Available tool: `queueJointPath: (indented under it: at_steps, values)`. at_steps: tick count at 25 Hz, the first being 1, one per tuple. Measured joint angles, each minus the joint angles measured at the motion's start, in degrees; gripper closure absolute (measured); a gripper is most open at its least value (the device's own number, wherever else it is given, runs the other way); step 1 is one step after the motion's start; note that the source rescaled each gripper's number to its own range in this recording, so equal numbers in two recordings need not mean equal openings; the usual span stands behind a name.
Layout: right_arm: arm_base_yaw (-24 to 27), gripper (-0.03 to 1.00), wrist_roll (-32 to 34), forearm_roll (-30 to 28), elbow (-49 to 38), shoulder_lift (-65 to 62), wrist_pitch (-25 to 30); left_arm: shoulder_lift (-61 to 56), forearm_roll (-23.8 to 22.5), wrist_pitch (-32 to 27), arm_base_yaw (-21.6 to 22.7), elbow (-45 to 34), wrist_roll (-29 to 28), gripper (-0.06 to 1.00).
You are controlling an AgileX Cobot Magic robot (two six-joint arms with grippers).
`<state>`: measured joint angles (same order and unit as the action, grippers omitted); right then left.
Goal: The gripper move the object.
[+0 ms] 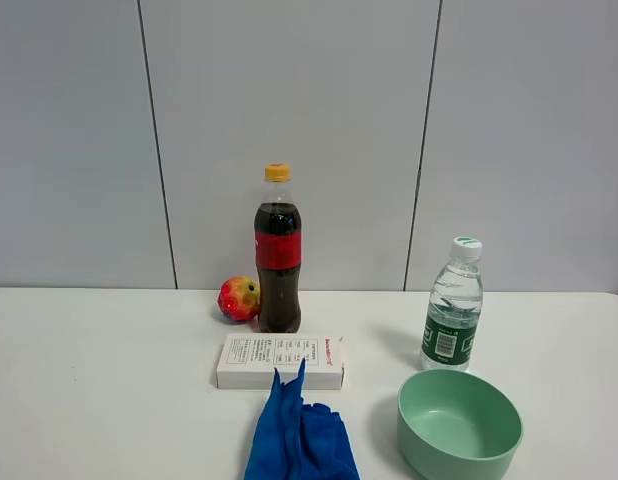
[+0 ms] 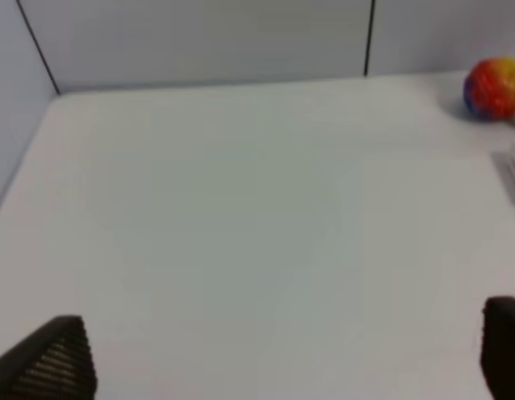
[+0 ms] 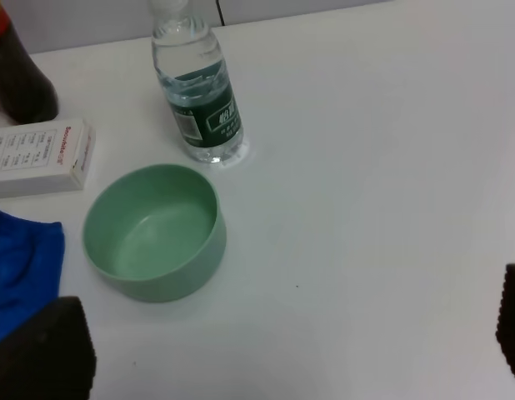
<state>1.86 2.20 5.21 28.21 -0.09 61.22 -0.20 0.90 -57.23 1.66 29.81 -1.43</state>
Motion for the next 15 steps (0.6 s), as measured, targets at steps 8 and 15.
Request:
queueJointPath:
  at_steps: [8,15]
  values:
    - [0.0,-0.03,0.0,0.0,0.0,0.0,0.0,0.0,0.2,-2.0,0.0,-1.2,0.1,0.11]
    - [0.0,-0.03,0.0,0.0,0.0,0.0,0.0,0.0,0.0,-3.0,0.0,-1.8,0.2,0.11]
